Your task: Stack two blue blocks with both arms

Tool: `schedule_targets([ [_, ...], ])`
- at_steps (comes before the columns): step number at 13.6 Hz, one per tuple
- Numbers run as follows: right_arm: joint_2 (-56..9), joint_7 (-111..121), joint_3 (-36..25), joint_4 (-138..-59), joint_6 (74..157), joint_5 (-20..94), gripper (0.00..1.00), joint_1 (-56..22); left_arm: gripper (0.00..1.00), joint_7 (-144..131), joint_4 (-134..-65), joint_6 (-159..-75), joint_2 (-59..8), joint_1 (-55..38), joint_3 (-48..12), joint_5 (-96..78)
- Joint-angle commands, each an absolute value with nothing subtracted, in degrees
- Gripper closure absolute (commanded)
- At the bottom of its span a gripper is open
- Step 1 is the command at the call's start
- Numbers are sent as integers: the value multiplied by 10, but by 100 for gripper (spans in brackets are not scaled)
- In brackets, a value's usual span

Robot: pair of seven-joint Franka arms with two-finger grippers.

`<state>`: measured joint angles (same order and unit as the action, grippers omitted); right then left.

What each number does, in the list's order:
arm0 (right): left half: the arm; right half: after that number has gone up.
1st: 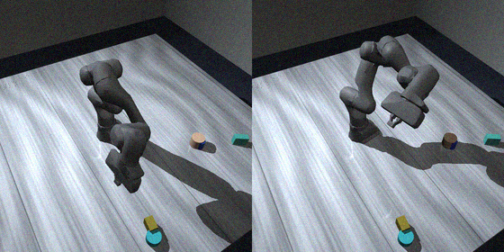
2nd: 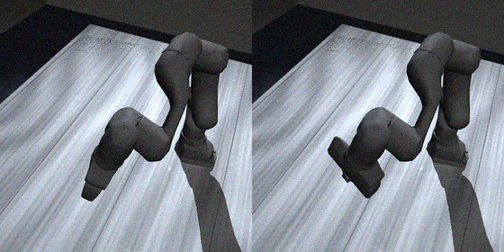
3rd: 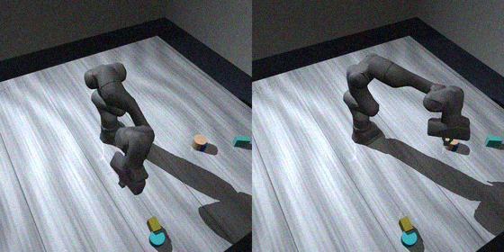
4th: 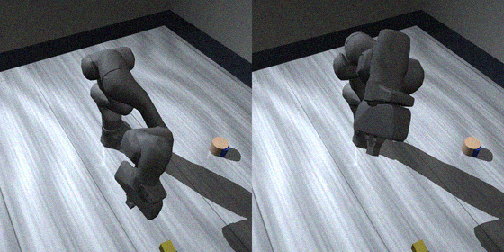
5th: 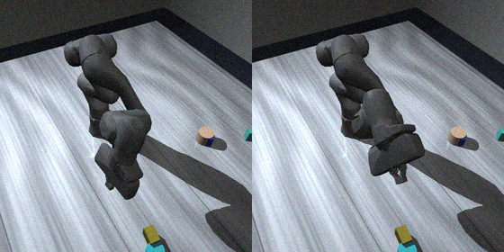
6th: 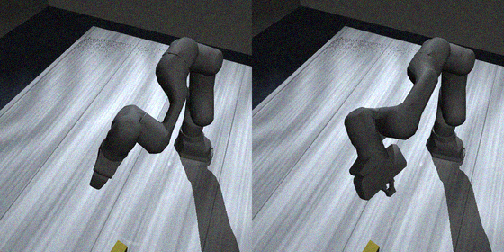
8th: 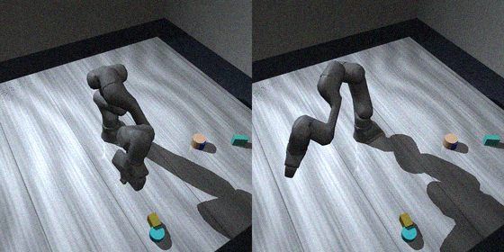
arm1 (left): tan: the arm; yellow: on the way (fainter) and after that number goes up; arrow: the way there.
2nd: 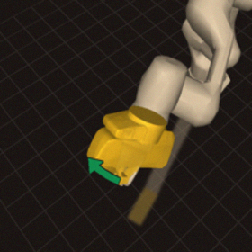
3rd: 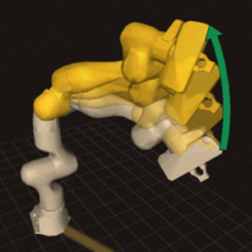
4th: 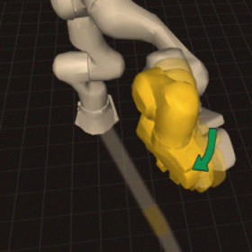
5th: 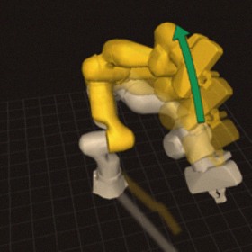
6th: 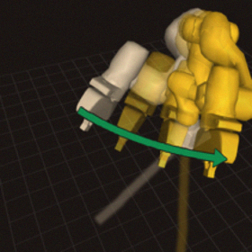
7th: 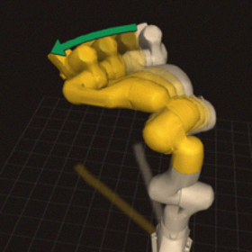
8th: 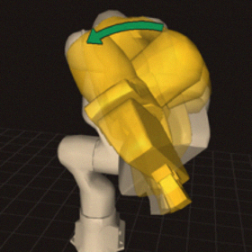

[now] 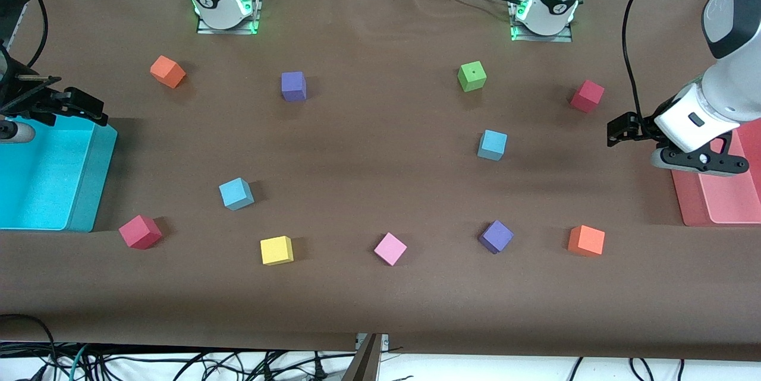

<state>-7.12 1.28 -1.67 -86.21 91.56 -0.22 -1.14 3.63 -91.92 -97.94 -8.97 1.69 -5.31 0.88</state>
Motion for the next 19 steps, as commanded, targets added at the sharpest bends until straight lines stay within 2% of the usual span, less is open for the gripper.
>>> schedule_targets([
  [1, -78, 18, -11, -845, 903, -4, 0, -4, 0, 35, -903, -974, -97, 18, -54, 11],
  [19, -78, 20, -11, -845, 909, -5, 0, -3, 0, 34, -903, -969, -96, 19, -56, 28],
])
